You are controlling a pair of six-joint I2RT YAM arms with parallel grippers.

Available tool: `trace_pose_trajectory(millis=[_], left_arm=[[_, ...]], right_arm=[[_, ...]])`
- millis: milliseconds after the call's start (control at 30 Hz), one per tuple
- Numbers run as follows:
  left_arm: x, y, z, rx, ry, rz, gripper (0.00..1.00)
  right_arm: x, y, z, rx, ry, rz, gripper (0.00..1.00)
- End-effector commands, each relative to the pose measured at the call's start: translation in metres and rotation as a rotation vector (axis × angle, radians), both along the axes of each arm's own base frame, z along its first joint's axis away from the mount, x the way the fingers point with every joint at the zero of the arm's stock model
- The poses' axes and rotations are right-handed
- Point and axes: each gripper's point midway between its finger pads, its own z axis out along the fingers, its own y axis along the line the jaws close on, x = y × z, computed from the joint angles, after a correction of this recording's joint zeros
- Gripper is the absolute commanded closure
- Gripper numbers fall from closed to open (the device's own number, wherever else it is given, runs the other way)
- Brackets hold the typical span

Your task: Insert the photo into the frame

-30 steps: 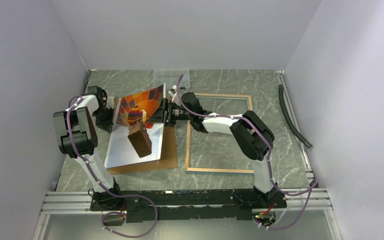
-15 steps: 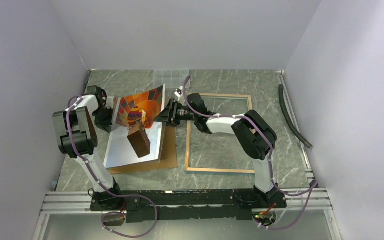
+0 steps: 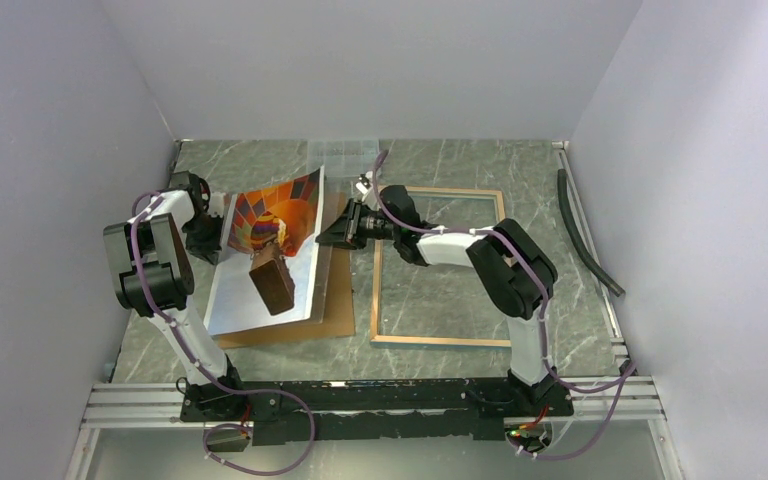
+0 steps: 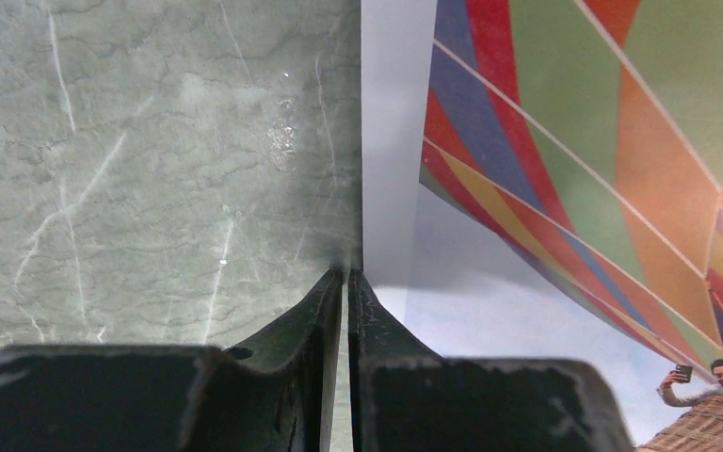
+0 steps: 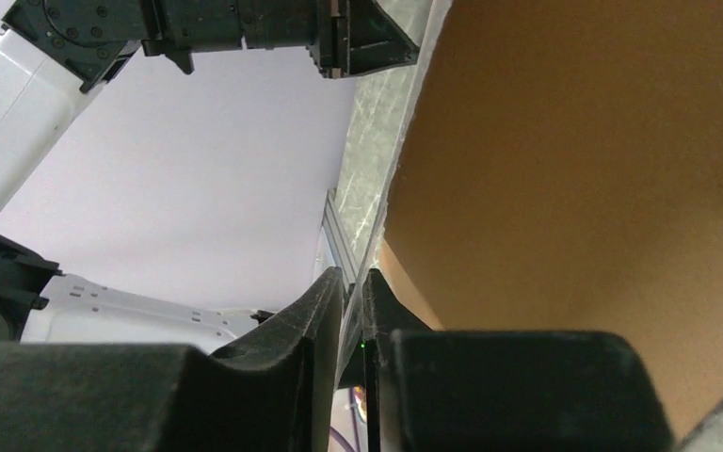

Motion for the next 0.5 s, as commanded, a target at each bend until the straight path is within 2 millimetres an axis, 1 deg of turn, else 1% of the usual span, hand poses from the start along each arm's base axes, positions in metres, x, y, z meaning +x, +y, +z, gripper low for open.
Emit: trace_pose_trajectory(millis=[0,67,200,267,300,367,467], left_arm=[[-0.006,0.006,-0.011,0.019,0.019,-0.007,0.87],[-0.005,0.006,-0.009,0.018,0.017,-0.004,0.87],[-0.003,0.004,-0.005,0.008,0.007,-0.007,0.87],[-0.003,0.004,-0.004,0.004,0.007,-0.005,0.87],[-0.003,0.003,-0.003,0.001,0.006,-0.005,0.87],[-0.003,0.002,-0.002,-0.006,0.003,-0.006,0.87],[-0.003,-0.002,-0.002,-0.022,0.005,-0.008,0.87]], right_arm=[[0.003,-0.014,0.037,0.031,-0.085,-0.011,0.85],[0.005,-0.023,0.041,0.008,-0.105,-0.027,0.88],[0.009,-0.042,0.049,-0.045,-0.14,-0.055,0.9],[0.01,-0.049,0.056,-0.066,-0.153,-0.059,0.93],[0.01,-0.055,0.056,-0.091,-0.15,-0.064,0.96],[0.011,-0.065,0.062,-0.14,-0.169,-0.077,1.0],[0.01,-0.088,0.078,-0.212,-0.224,-0.101,1.0]])
